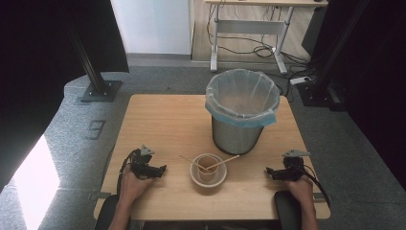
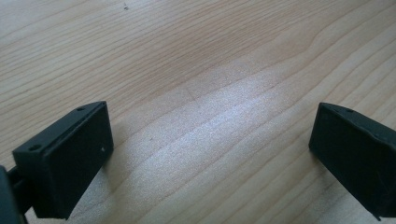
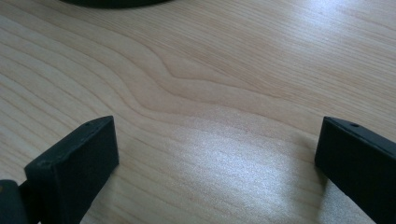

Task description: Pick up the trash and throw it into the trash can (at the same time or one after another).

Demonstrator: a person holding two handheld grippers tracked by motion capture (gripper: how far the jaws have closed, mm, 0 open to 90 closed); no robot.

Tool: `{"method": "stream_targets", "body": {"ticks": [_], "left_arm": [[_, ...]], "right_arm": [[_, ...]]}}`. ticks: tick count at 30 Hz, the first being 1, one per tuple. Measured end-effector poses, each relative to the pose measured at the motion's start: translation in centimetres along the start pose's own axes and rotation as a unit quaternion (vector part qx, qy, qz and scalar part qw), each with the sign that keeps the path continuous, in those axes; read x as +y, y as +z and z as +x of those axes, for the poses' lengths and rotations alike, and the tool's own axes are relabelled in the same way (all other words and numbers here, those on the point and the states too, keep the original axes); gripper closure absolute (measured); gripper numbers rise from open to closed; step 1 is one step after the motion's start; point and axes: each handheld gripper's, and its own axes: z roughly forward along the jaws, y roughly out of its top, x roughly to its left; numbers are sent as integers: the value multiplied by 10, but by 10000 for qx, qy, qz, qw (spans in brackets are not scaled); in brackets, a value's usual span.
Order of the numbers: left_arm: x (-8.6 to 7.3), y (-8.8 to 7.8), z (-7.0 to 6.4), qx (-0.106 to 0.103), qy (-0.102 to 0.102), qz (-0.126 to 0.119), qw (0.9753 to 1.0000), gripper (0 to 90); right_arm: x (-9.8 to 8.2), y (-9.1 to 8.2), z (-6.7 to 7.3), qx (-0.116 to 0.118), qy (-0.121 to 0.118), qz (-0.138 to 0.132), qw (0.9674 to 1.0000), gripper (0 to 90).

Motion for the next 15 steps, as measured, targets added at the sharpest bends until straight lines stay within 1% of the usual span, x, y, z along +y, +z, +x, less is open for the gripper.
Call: {"method": "stream_targets", "body": {"ticks": [5, 9, 15], "left_arm": [[1, 0, -1, 34, -34, 14, 10000, 0], [1, 0, -1, 23, -21, 38, 10000, 0], [3, -1, 0, 8, 0, 153, 9999, 2]], "right_arm": [[0, 0, 1, 18, -17, 2, 10000, 0], [0, 0, 1, 23, -22, 2, 10000, 0], [-1, -1, 1, 9, -12, -1, 10000, 0]]}}
